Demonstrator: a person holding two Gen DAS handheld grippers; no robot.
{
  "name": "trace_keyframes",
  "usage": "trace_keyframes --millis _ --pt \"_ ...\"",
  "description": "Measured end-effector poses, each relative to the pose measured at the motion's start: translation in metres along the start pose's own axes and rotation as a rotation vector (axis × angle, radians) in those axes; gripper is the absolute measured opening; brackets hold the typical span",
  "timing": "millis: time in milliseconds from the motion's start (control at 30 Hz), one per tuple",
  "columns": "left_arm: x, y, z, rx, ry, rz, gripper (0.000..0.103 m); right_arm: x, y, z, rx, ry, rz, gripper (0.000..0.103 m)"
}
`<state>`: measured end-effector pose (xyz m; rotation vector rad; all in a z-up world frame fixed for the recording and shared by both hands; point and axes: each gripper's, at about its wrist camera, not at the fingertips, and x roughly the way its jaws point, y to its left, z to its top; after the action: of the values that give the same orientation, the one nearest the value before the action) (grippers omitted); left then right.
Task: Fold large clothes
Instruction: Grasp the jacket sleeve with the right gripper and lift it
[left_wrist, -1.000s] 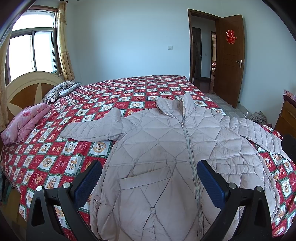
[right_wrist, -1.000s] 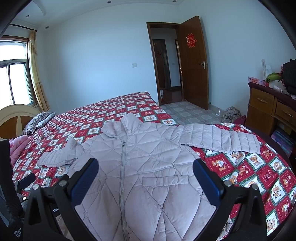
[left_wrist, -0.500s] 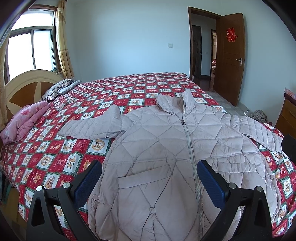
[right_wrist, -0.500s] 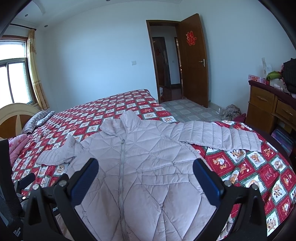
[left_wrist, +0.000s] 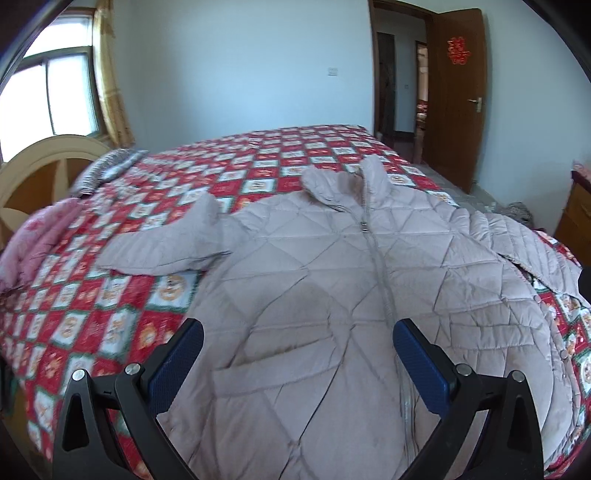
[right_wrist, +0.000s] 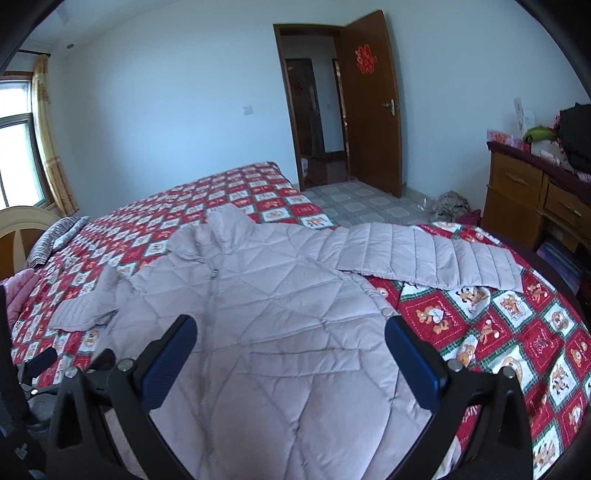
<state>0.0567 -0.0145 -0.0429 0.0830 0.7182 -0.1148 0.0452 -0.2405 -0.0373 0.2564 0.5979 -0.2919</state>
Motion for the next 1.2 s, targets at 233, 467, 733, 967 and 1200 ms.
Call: trace_keyframes --millis 233,467,733,967,1200 --pt "0.076 0.047 0.041 -0.079 0.101 -0.106 0.102 0.023 -0.126 0.019 0.287 0.026 -0.152 0.093" --pt "0.138 0.090 0.064 -0.085 0.014 0.011 0.102 0.035 -0.291 0.035 0.601 -0.066 -0.374 0.077" --pt "0.202 0.112 0.034 -0.145 0.061 0.079 0.102 0.106 -0.373 0.014 0.707 0.134 -0.511 0.053" --pt "0.217 0.117 0.031 -0.193 0.123 0.027 0.102 0.122 -0.347 0.026 0.434 0.192 -0.641 0.027" --pt "0.218 0.119 0.027 -0.235 0.140 -0.005 0.102 0.096 -0.318 0.041 0.300 0.194 -0.700 0.009"
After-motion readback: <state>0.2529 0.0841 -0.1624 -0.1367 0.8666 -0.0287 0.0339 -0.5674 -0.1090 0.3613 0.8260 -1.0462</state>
